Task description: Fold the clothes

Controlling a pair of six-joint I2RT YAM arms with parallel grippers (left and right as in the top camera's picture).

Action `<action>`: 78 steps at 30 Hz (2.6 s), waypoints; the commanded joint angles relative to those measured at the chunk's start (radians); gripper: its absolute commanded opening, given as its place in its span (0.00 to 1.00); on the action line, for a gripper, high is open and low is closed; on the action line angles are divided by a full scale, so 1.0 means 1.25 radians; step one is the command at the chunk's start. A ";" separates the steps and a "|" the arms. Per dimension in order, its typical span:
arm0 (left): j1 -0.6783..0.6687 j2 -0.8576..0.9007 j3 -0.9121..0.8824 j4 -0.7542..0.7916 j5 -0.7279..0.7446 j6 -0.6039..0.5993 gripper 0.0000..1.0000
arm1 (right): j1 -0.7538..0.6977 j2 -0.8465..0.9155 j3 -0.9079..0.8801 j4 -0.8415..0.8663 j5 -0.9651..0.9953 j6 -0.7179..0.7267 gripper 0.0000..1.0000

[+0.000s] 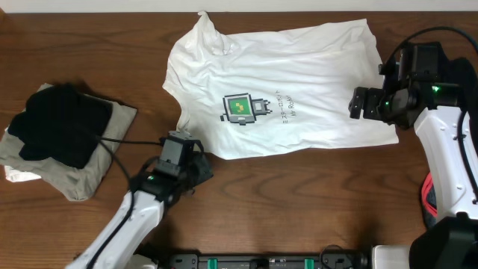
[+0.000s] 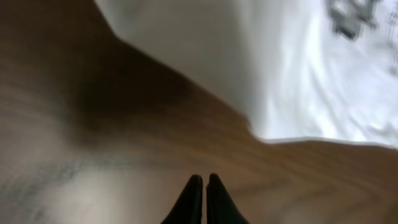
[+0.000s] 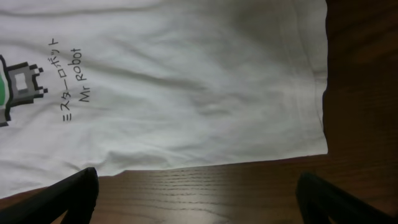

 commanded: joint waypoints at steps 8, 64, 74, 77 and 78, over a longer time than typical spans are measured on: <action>-0.001 0.265 -0.011 0.288 -0.022 -0.041 0.26 | 0.001 0.002 -0.005 -0.001 0.006 -0.010 0.99; 0.006 0.473 0.030 0.483 -0.147 0.063 0.06 | 0.001 0.002 -0.005 0.002 0.007 -0.010 0.99; 0.007 0.268 0.030 0.175 -0.024 0.066 0.06 | 0.001 0.002 -0.005 0.000 0.007 -0.010 0.99; 0.007 0.095 0.030 -0.012 -0.031 0.082 0.06 | 0.001 0.002 -0.005 -0.004 0.007 -0.010 0.99; 0.007 0.045 0.030 -0.062 -0.046 0.087 0.06 | 0.001 0.002 -0.005 -0.004 0.007 -0.010 0.99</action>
